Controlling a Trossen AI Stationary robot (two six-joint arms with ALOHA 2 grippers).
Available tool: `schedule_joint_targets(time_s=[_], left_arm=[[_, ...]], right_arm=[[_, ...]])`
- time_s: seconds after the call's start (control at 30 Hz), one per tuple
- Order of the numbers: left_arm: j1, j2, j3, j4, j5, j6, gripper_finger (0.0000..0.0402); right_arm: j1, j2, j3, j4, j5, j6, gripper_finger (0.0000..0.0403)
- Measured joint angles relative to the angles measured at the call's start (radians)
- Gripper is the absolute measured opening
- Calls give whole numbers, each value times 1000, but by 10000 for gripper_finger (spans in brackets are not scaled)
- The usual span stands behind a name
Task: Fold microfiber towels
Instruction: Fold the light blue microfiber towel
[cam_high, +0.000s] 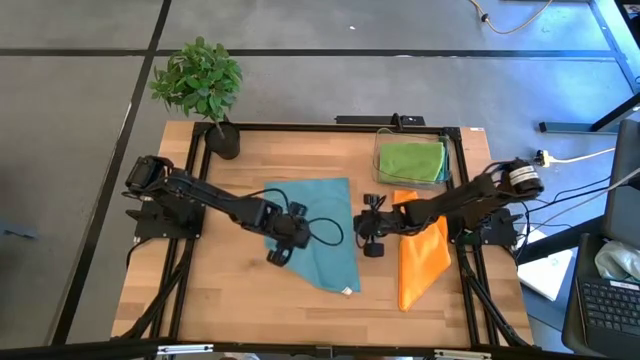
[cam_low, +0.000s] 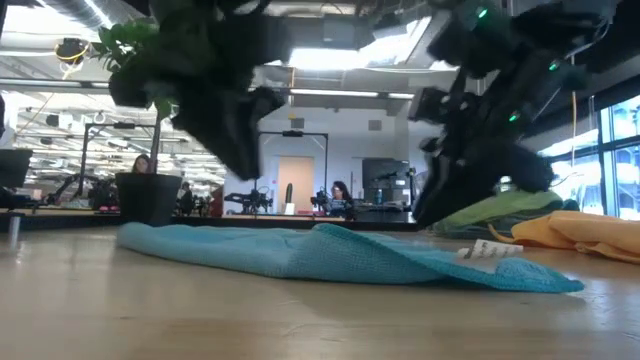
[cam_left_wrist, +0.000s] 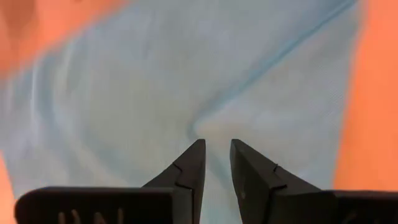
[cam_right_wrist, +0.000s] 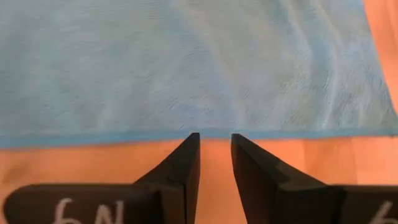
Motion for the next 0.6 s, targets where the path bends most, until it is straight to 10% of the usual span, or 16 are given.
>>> schedule_joint_targets(time_s=[0.6], left_arm=[[110,115,35,119,222,456,149]], right_arm=[[114,-30,-7,-102,3,73,94]])
